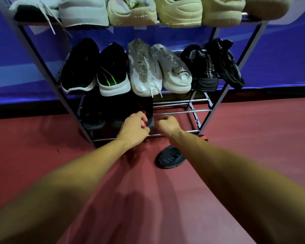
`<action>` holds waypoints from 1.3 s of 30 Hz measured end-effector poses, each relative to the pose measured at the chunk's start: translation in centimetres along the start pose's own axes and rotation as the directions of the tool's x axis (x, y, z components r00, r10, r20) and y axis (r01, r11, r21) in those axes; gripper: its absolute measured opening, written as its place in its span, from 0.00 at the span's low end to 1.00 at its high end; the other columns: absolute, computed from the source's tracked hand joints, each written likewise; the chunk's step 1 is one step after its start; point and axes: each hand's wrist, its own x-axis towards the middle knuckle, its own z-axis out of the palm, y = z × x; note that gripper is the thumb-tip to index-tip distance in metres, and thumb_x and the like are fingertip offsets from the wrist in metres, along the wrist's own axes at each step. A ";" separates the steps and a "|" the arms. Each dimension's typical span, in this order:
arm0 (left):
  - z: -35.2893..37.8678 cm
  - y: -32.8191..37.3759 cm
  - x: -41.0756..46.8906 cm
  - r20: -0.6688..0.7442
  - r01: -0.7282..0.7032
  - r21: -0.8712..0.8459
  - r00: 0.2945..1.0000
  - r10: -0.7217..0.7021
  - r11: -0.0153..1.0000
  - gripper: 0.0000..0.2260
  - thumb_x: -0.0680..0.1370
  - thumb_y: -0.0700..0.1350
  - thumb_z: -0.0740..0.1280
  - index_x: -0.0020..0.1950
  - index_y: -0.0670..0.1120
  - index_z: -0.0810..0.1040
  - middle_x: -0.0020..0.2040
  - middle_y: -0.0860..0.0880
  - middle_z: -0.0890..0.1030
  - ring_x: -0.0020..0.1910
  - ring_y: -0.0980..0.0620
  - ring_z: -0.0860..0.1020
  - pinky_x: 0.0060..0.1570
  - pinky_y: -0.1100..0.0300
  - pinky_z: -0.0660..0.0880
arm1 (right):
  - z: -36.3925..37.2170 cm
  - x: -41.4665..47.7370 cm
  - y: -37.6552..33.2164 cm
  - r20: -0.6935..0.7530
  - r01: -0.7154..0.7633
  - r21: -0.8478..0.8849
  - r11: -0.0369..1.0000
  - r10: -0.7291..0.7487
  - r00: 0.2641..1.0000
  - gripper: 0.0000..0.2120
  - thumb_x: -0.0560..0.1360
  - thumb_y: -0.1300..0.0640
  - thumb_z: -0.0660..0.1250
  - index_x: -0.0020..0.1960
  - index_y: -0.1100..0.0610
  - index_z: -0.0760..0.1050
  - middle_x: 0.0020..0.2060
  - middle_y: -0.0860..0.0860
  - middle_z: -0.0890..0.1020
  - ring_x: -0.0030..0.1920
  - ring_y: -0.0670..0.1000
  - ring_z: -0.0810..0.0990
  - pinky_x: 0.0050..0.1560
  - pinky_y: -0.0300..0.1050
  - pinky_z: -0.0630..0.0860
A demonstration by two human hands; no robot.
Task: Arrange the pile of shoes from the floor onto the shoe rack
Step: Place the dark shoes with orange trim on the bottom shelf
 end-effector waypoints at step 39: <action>14.7 -0.7 -1.9 0.640 0.457 0.023 0.676 -0.364 0.889 0.10 0.78 0.35 0.64 0.55 0.45 0.67 0.42 0.44 0.77 0.30 0.54 0.74 0.26 0.64 0.68 | -6.7 -0.5 16.1 0.015 -0.512 -0.012 0.859 0.512 0.859 0.06 0.74 0.69 0.67 0.41 0.62 0.73 0.31 0.55 0.74 0.22 0.49 0.73 0.21 0.39 0.68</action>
